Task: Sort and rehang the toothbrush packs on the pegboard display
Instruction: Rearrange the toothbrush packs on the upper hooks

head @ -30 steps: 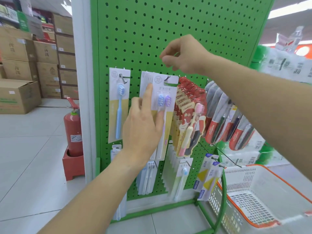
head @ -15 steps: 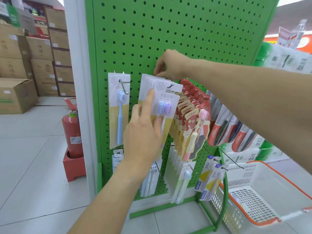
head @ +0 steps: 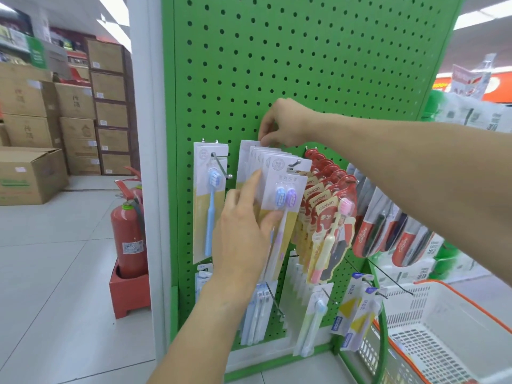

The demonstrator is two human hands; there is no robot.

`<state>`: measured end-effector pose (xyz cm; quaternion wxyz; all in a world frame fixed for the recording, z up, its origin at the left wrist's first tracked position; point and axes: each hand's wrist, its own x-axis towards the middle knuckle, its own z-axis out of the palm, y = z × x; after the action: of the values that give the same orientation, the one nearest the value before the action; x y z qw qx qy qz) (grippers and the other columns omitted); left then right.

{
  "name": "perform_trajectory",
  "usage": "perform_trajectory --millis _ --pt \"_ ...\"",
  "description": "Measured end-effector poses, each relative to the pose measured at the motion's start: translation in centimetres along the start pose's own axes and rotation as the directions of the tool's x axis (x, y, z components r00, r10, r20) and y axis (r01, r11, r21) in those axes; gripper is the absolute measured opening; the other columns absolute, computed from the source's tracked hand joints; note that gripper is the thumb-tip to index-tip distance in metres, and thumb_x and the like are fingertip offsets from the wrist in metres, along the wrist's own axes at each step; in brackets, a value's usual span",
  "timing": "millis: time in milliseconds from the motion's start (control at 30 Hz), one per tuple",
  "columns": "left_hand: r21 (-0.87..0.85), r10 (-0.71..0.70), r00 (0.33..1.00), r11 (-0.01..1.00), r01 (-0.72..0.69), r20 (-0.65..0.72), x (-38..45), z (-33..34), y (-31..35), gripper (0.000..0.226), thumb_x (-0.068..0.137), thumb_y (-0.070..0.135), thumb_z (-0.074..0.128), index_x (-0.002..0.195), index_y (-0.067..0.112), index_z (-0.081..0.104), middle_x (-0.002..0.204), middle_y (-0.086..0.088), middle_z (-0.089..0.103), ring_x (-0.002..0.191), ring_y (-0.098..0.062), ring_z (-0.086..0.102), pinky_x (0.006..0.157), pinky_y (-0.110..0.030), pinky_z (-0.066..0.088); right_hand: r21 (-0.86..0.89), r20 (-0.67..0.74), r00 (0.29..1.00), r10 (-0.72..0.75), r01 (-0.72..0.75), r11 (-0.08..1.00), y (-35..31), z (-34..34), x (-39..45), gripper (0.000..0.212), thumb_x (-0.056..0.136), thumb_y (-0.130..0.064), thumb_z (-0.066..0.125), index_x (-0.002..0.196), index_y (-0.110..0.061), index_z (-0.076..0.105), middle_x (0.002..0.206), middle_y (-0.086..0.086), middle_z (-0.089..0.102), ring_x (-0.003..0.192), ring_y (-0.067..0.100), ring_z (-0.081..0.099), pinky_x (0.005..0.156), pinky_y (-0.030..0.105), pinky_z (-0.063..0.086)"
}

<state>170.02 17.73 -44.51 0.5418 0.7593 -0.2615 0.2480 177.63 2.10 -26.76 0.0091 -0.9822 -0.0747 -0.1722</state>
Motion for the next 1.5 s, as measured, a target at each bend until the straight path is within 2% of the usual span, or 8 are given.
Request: perform_trajectory --millis 200,300,500,733,1100,1333,1400,1500 --pt "-0.012 -0.007 0.999 1.000 0.007 0.035 0.0 -0.9 -0.1 0.071 0.084 0.041 0.078 0.146 0.029 0.046 0.115 0.008 0.053 0.096 -0.013 0.058 0.085 -0.027 0.049 0.018 -0.045 0.996 -0.080 0.080 0.997 -1.2 -0.2 -0.1 0.011 0.090 -0.019 0.078 0.099 -0.013 0.080 0.089 -0.004 0.075 0.076 0.001 0.068 0.078 0.017 0.056" --pt "-0.029 -0.001 1.000 1.000 0.001 -0.004 -0.1 -1.7 -0.3 0.054 0.091 0.058 0.058 0.133 0.025 0.053 0.110 0.011 0.057 0.089 -0.004 0.056 0.079 -0.025 0.048 -0.128 -0.008 0.983 -0.184 0.181 0.975 -1.4 -0.3 -0.5 0.008 0.092 -0.018 0.075 0.097 -0.013 0.078 0.092 -0.001 0.075 0.082 0.012 0.071 0.085 0.032 0.060" --pt "-0.032 -0.002 0.982 0.999 -0.005 -0.191 -0.3 -2.0 -0.8 0.009 0.101 0.023 0.052 0.098 0.022 0.061 0.093 0.013 0.059 0.084 -0.006 0.058 0.073 -0.033 0.051 -0.288 -0.021 0.934 -0.356 0.336 0.897 -1.6 -0.2 -1.9 0.007 0.099 -0.015 0.064 0.099 -0.012 0.071 0.102 -0.003 0.067 0.091 0.018 0.063 0.087 0.048 0.055" --pt "-0.031 0.037 0.945 0.998 -0.050 -0.326 -0.6 -1.7 -1.1 0.015 0.102 0.019 0.051 0.092 0.016 0.061 0.091 0.005 0.057 0.081 -0.010 0.054 0.069 -0.033 0.048 -0.292 -0.051 0.873 -0.485 0.451 0.843 -2.0 -1.3 -3.2 0.007 0.100 -0.014 0.062 0.102 -0.012 0.068 0.105 0.000 0.067 0.095 0.021 0.063 0.086 0.049 0.055" --pt "-0.070 0.234 0.804 0.944 -0.323 -0.546 -0.5 -2.8 2.3 0.014 0.099 0.011 0.056 0.110 0.004 0.061 0.107 0.000 0.057 0.098 -0.024 0.056 0.086 -0.033 0.047 -0.318 -0.324 0.667 -0.671 0.591 0.741 -1.9 -2.5 -5.8 0.021 0.103 -0.017 0.057 0.098 -0.001 0.069 0.095 0.009 0.069 0.090 0.027 0.062 0.081 0.043 0.054" --pt "-0.091 0.237 0.887 0.951 -0.295 -0.397 -0.4 -4.4 6.5 0.036 0.101 0.030 0.060 0.131 0.011 0.061 0.130 0.001 0.058 0.124 -0.012 0.053 0.104 -0.034 0.045 -0.321 -0.436 0.552 -0.711 0.642 0.696 -2.7 -2.4 -9.4 0.018 0.103 -0.015 0.062 0.097 -0.001 0.071 0.100 0.007 0.072 0.109 0.039 0.059 0.088 0.055 0.049" --pt "-0.110 0.197 0.942 0.966 -0.233 -0.270 -0.4 -4.8 7.4 0.035 0.100 0.037 0.059 0.129 0.018 0.063 0.122 0.007 0.065 0.113 -0.004 0.060 0.097 -0.028 0.049 -0.234 -0.466 0.593 -0.657 0.634 0.737 -2.8 -2.1 -11.0 0.014 0.101 -0.011 0.063 0.098 0.002 0.069 0.097 0.007 0.067 0.104 0.034 0.057 0.088 0.045 0.050" --pt "-0.051 0.230 0.948 0.968 -0.246 -0.220 -0.8 -5.0 7.8 0.025 0.103 0.030 0.058 0.081 0.020 0.065 0.063 0.007 0.056 0.058 -0.012 0.050 0.053 -0.031 0.042 -0.045 -0.530 0.676 -0.512 0.581 0.813 -3.1 -0.9 -14.0 0.007 0.099 -0.007 0.062 0.100 -0.002 0.067 0.094 -0.011 0.057 0.096 0.016 0.049 0.086 0.023 0.044"
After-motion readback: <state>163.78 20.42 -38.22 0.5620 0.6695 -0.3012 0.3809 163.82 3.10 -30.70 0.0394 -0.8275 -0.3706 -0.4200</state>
